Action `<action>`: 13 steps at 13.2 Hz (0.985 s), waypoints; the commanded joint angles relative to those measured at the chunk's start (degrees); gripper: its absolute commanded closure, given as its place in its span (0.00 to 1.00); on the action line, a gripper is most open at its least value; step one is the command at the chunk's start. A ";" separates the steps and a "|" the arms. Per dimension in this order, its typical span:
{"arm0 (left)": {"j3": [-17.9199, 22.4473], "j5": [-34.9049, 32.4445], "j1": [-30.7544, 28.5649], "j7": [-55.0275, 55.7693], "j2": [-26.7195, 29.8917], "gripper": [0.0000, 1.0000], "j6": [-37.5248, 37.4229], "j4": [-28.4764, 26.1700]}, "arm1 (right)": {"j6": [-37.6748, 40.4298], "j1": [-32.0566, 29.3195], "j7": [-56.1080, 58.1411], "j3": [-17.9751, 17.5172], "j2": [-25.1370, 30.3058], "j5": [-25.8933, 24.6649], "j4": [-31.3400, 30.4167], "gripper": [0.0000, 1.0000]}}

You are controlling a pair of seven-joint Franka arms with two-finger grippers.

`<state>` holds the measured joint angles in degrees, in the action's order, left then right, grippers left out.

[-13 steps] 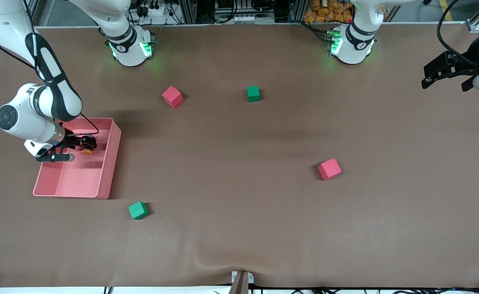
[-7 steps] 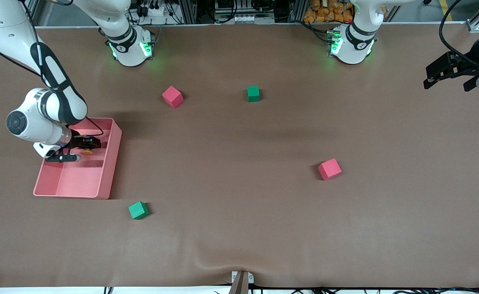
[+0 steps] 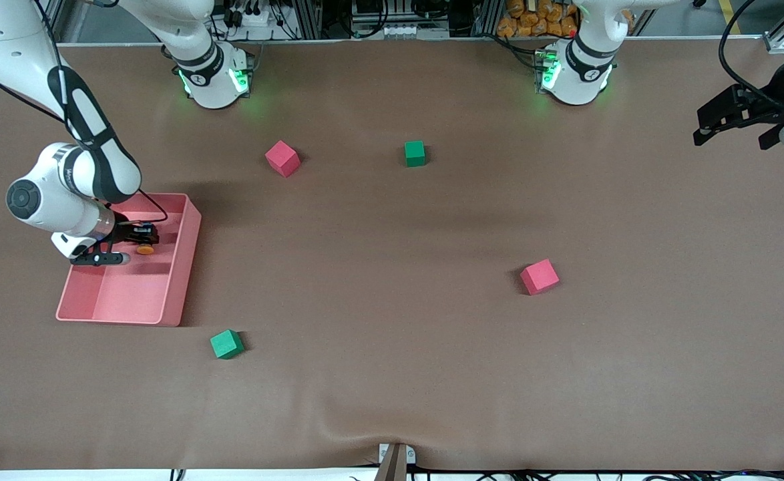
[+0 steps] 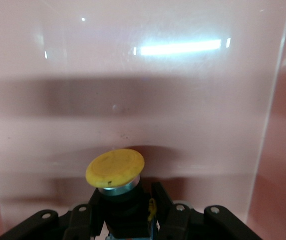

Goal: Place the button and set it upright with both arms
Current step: 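Lift the button out of the tray with the right gripper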

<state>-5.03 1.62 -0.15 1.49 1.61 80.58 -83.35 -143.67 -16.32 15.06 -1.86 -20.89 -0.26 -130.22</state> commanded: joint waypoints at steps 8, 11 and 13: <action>0.03 0.75 -0.56 -0.79 0.24 0.00 -0.77 0.29 | 32.27 5.49 -1.17 -1.83 10.87 -0.27 18.74 1.00; 0.03 1.01 -0.56 -0.70 0.15 0.00 -0.77 0.29 | 35.74 11.55 -1.78 -1.74 10.51 0.87 23.43 1.00; 0.03 1.01 -0.56 -0.78 0.15 0.00 -0.77 0.29 | 35.57 16.73 -3.97 -1.74 10.25 0.96 25.01 1.00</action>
<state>-4.90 1.62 -0.19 1.36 1.60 80.57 -83.35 -108.93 -3.79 13.27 -3.98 -9.21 0.16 -107.75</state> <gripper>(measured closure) 0.000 0.581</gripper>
